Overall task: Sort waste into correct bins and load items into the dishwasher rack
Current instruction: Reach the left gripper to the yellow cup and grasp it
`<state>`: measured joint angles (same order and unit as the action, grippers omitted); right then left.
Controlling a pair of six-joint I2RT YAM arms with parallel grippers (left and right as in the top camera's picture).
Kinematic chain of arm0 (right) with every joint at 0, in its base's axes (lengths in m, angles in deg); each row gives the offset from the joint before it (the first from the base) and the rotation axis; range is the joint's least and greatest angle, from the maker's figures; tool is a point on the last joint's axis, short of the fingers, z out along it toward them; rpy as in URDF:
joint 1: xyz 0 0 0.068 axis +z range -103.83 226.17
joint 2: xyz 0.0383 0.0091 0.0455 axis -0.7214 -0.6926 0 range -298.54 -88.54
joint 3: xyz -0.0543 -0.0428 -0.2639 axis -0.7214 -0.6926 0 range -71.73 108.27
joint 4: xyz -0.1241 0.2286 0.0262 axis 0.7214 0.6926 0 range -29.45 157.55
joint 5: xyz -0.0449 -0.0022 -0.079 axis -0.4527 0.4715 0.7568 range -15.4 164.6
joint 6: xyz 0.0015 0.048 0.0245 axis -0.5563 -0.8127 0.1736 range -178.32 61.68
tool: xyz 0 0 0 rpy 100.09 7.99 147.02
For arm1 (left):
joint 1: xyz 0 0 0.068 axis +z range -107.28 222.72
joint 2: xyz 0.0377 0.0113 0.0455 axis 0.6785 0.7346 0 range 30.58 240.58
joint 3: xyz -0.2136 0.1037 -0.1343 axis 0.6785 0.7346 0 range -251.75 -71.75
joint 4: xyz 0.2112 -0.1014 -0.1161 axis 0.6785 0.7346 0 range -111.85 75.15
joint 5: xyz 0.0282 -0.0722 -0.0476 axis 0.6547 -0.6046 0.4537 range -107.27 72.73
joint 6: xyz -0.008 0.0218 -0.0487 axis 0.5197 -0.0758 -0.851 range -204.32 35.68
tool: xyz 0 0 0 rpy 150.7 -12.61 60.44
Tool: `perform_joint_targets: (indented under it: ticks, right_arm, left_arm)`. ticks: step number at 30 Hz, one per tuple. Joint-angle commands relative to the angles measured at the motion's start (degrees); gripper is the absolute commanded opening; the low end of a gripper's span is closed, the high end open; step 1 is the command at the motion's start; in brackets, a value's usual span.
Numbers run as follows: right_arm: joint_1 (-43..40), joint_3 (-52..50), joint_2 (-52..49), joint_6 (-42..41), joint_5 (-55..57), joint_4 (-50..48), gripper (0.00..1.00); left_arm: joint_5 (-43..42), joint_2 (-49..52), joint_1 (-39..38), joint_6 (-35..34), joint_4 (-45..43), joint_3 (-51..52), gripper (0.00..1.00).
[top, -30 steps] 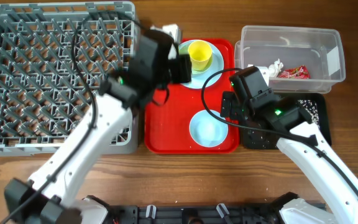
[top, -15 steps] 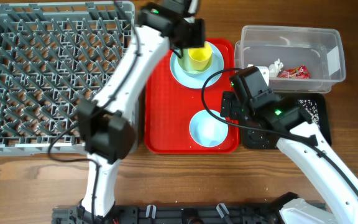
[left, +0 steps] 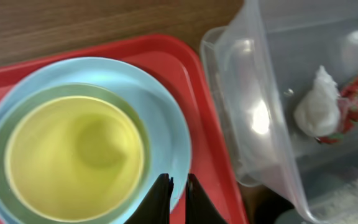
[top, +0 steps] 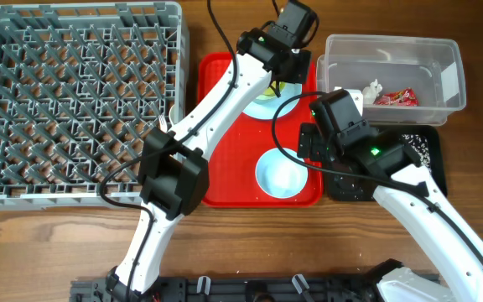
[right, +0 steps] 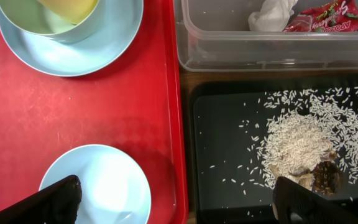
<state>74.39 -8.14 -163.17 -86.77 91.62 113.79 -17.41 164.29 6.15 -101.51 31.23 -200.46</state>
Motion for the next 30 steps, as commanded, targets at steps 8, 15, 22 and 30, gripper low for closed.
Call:
perform_joint_targets:
  ticks: [8, 15, 22, 30]
  right_arm:
    - [-0.13, 0.59, -0.04, -0.07, 1.33, -0.09, 1.0]
    - [-0.13, 0.59, -0.04, -0.04, 1.36, -0.09, 1.0]
    - [-0.13, 0.59, -0.04, -0.07, 1.33, -0.09, 1.0]
    - [-0.13, 0.59, -0.04, -0.07, 1.33, -0.07, 1.0]
  left_arm:
    - [4.2, 4.07, 0.22, 0.76, -1.07, -0.63, 0.11]
    - [4.74, 5.16, 0.46, 0.72, -2.34, -0.63, 0.14]
    - [4.74, 5.16, 1.01, 0.72, -2.69, -0.63, 0.15]
    - [4.74, 5.2, 0.83, 0.72, -0.74, -0.61, 0.13]
